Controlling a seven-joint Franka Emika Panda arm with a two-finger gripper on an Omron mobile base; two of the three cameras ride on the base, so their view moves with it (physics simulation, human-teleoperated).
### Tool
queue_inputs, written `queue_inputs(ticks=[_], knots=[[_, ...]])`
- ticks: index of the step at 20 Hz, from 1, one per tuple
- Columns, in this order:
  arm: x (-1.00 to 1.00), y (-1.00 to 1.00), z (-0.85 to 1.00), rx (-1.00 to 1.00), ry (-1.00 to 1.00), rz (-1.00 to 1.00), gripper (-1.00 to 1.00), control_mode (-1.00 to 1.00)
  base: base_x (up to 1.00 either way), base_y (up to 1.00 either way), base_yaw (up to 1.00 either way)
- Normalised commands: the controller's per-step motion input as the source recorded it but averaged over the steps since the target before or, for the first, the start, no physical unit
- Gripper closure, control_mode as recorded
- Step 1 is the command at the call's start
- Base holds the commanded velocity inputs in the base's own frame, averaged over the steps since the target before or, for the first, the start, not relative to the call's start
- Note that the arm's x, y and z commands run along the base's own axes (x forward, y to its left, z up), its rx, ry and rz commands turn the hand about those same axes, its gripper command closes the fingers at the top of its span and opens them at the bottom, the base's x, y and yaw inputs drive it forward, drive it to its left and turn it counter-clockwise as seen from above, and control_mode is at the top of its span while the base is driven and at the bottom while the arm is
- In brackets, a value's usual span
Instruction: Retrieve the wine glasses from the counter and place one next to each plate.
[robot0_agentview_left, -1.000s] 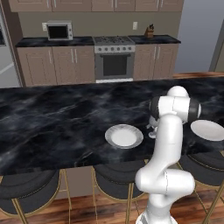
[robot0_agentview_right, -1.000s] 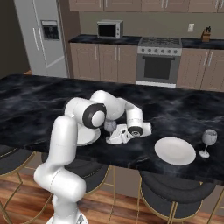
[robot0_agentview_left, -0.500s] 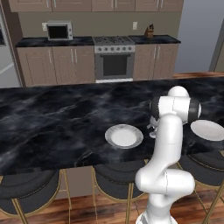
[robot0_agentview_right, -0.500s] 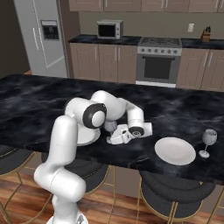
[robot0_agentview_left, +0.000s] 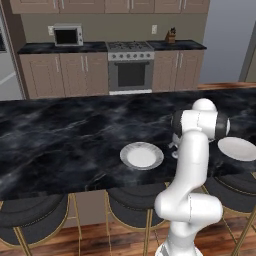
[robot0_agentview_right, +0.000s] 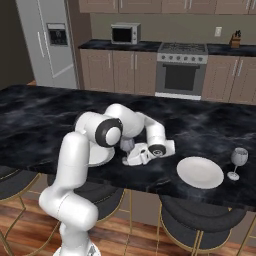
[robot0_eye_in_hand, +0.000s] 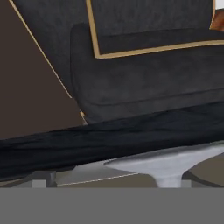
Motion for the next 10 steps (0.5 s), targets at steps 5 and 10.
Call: queue_inputs(ticks=[5,10], knots=[[-0.65,-0.01,0.0,0.0,0.01,0.22,-1.0,-1.0,0.0,0.0,0.0],[-0.36,-0.03,-0.01,0.0,0.05,0.13,-1.0,-1.0,0.0,0.0,0.0]])
